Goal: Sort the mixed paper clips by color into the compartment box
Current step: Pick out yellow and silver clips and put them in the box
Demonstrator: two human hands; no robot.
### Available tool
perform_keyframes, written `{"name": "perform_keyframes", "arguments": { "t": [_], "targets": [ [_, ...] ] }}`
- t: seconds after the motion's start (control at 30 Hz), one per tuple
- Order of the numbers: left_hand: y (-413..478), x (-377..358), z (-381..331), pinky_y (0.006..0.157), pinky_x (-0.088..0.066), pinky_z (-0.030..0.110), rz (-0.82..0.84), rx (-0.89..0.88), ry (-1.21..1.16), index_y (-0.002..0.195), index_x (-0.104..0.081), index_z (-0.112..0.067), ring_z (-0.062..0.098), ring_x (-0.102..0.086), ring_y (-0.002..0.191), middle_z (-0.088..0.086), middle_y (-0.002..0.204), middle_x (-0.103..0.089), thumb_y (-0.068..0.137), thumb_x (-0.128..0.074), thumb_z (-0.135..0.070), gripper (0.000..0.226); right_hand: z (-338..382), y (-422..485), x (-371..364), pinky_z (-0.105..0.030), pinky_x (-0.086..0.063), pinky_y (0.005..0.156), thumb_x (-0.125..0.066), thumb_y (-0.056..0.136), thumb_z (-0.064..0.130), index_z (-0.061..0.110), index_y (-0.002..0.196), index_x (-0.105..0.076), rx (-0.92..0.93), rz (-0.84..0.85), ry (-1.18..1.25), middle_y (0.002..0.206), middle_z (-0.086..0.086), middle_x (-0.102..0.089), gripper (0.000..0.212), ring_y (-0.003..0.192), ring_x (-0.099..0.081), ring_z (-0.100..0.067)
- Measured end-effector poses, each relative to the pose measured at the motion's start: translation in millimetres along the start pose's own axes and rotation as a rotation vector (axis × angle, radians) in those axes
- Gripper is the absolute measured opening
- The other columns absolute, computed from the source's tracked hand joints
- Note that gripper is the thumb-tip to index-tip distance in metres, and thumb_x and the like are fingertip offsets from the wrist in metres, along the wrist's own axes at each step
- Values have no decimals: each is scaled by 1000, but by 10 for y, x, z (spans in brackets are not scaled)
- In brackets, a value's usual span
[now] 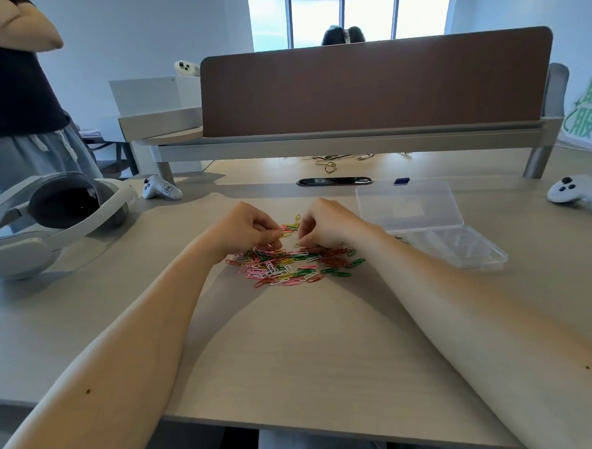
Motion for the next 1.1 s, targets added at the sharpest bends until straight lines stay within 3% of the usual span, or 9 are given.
{"name": "perform_keyframes", "arguments": {
  "t": [0.07, 0.17, 0.33, 0.47, 0.77, 0.97, 1.1],
  "targets": [
    [-5, 8, -1, 64, -51, 13, -7, 2, -26, 100, -72, -5, 3, -69, 72, 0, 81, -74, 88, -66, -9, 14, -34, -17, 42, -21, -43, 58, -74, 83, 17, 19, 84, -74, -2, -10, 56, 87, 1, -70, 2, 77, -61, -10],
    [-7, 17, 13, 58, -49, 11, -18, 13, -63, 99, -71, -4, 4, -69, 67, 0, 78, -74, 86, -67, -4, 13, -89, -34, 75, -30, -55, 70, -73, 82, 9, 16, 85, -74, -17, -3, 182, 81, -4, -74, 7, 75, -69, -16],
    [-23, -18, -23, 59, -53, 15, 10, 18, -148, 96, -70, -5, 10, -71, 68, 3, 78, -74, 84, -67, 1, 14, -89, -101, 108, -30, -61, 71, -70, 83, -2, 4, 92, -73, -27, 8, 363, 82, -11, -73, 11, 71, -72, -17],
    [-30, -33, -52, 59, -53, 16, 9, 3, -158, 95, -70, -6, 11, -70, 66, 6, 80, -74, 84, -67, 2, 14, -84, -132, 115, -31, -60, 71, -71, 81, -5, 6, 90, -72, -24, 15, 374, 82, -10, -73, 14, 73, -73, -20],
    [-34, -38, -99, 67, -57, 18, -5, -61, -113, 99, -69, -5, 9, -71, 71, 5, 83, -74, 84, -67, 1, 16, -55, -162, 149, -29, -60, 71, -71, 82, -5, 7, 93, -70, 7, -17, 491, 84, -11, -72, 17, 70, -72, -17],
    [-52, -80, -173, 65, -54, 14, 5, -119, -90, 97, -70, -7, 6, -71, 70, 6, 83, -74, 82, -68, 2, 17, -18, -156, 120, -26, -59, 66, -71, 82, -4, 3, 96, -69, 26, -20, 521, 82, -12, -72, 16, 69, -72, -17],
    [-49, -66, -202, 65, -56, 18, -34, -136, -107, 94, -70, -3, 15, -72, 70, 12, 81, -73, 80, -70, 3, 16, -4, -175, 106, -25, -59, 64, -72, 81, -2, 1, 95, -71, 25, -13, 554, 82, -14, -72, 15, 69, -72, -19]
  ]
}}
Point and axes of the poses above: each hand's wrist, its own y-axis towards the middle knuckle, its own x-axis out of the back of the hand, z = x × y, the point moved 6 cm from there along y, towards the middle knuckle
